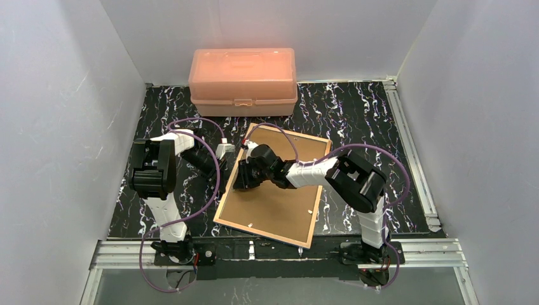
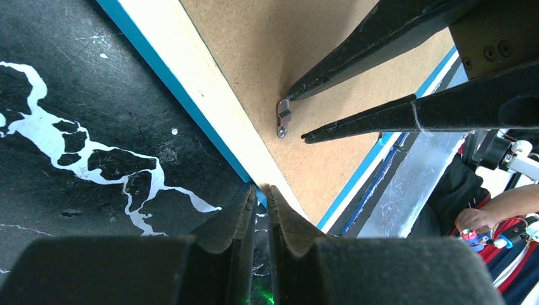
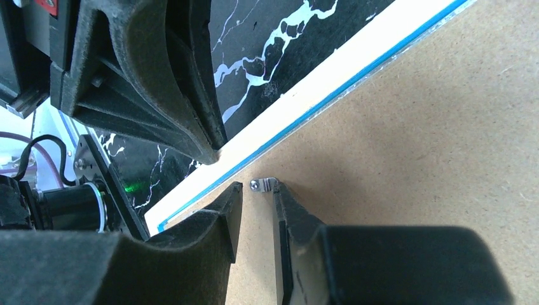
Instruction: Put the photo into the frame
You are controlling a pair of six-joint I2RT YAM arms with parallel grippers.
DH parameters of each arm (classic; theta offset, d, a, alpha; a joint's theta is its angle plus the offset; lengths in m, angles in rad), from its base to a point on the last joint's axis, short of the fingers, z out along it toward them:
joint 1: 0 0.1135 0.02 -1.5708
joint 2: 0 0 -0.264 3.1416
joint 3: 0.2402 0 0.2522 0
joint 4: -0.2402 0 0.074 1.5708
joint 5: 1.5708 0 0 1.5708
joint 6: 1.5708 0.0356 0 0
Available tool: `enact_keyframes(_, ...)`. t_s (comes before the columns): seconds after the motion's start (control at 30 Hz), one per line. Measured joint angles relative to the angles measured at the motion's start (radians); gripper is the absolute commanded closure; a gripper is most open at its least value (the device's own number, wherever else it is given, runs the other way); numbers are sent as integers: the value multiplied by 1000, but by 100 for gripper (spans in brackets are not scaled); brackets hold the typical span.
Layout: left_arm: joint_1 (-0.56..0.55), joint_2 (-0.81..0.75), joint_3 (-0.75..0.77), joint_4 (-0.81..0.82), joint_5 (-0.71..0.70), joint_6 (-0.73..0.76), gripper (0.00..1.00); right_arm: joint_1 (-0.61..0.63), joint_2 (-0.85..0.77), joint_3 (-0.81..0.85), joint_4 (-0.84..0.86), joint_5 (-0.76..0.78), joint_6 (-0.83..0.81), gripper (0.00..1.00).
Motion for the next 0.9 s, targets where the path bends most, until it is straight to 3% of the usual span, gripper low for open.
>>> enact_keyframes(0.9, -1, 0, 0, 0, 0, 0, 93, -5, 49, -13, 132, -74, 73, 66)
